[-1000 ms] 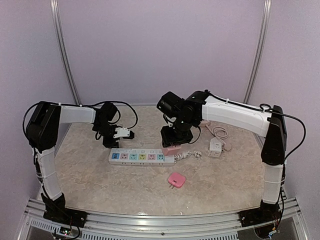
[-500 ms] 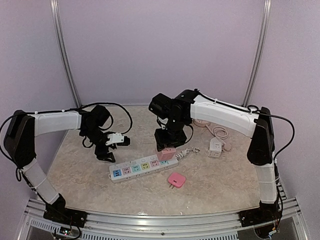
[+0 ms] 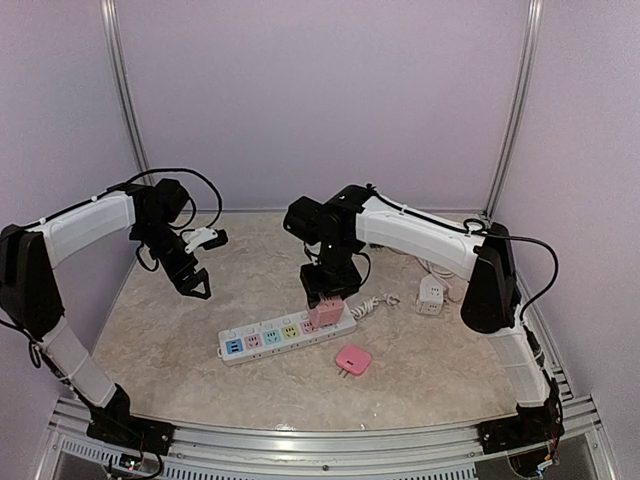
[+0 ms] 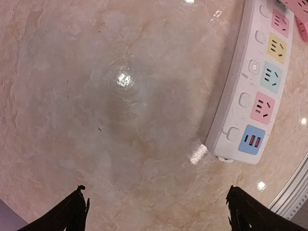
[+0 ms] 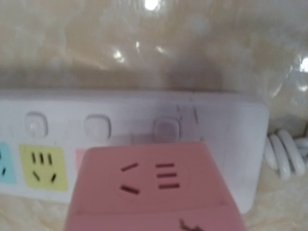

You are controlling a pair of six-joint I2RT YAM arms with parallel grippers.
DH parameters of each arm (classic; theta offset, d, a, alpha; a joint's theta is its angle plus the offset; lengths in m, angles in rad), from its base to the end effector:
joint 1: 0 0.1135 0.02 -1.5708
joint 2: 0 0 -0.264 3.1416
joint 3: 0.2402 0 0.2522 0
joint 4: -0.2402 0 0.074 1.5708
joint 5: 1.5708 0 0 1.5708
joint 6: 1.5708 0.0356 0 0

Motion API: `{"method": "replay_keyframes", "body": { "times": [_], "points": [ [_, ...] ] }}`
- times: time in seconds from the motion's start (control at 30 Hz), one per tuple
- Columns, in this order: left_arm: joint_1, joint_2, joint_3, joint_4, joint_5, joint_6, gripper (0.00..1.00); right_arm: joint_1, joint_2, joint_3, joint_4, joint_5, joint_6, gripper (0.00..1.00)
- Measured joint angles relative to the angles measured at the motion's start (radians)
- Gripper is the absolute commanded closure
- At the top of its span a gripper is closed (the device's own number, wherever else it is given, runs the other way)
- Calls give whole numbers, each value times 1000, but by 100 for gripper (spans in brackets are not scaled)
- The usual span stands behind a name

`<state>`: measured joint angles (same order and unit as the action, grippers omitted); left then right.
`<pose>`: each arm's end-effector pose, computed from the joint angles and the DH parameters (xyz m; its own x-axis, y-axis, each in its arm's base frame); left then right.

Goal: Insert the plug

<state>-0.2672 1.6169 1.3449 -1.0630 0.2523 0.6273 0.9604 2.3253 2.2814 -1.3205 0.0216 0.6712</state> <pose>0.2962 -0.0903 0.2637 -0.5762 0.7470 -0.3316 0.8030 0.5930 -0.0594 0.2704 0.3852 0.2478 -0.9473 -0.2694 -0.1736 -0.2906 0.9504 0.1109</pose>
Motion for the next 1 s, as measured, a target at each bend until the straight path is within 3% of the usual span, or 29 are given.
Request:
{"method": "replay_keyframes", "body": {
  "times": [0.2,1.0],
  "points": [
    [0,-47,-89,3,-93,-85,1,0,30,25,-4,10,3,100],
    [-5,-71,-143,54,-102,-149,1,35,59,110,-19,103,26,100]
  ]
}}
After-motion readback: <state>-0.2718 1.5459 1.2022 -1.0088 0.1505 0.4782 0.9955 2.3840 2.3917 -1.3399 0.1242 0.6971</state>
